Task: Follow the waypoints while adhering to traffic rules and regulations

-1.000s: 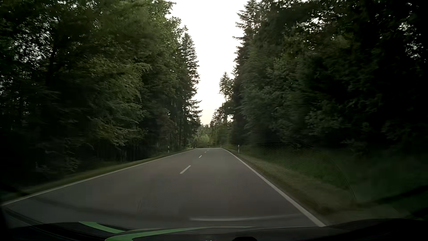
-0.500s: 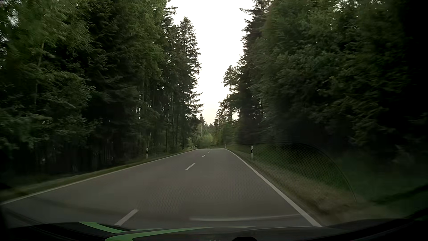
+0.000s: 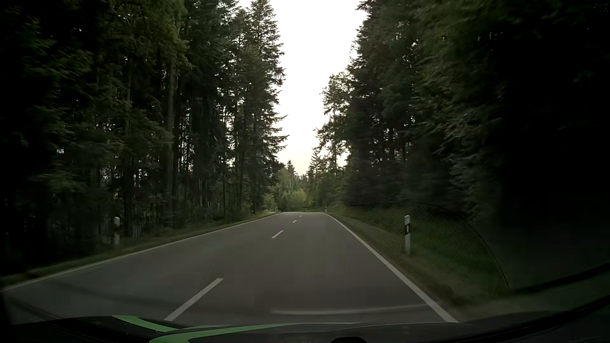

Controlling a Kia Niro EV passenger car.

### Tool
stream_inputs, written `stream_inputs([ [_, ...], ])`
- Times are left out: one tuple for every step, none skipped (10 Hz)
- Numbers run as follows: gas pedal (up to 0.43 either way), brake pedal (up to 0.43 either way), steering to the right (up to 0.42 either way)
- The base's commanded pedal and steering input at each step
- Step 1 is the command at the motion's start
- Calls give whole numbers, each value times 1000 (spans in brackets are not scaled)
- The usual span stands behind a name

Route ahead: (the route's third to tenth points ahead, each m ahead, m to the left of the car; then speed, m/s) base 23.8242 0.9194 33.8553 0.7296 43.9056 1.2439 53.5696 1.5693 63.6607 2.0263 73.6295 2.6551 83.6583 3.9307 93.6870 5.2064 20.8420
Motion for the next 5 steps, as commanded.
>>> stream_inputs([
  [20, 0, -4],
  [20, 0, -4],
  [20, 0, -4],
  [20, 0, -4],
  [20, 0, -4],
])
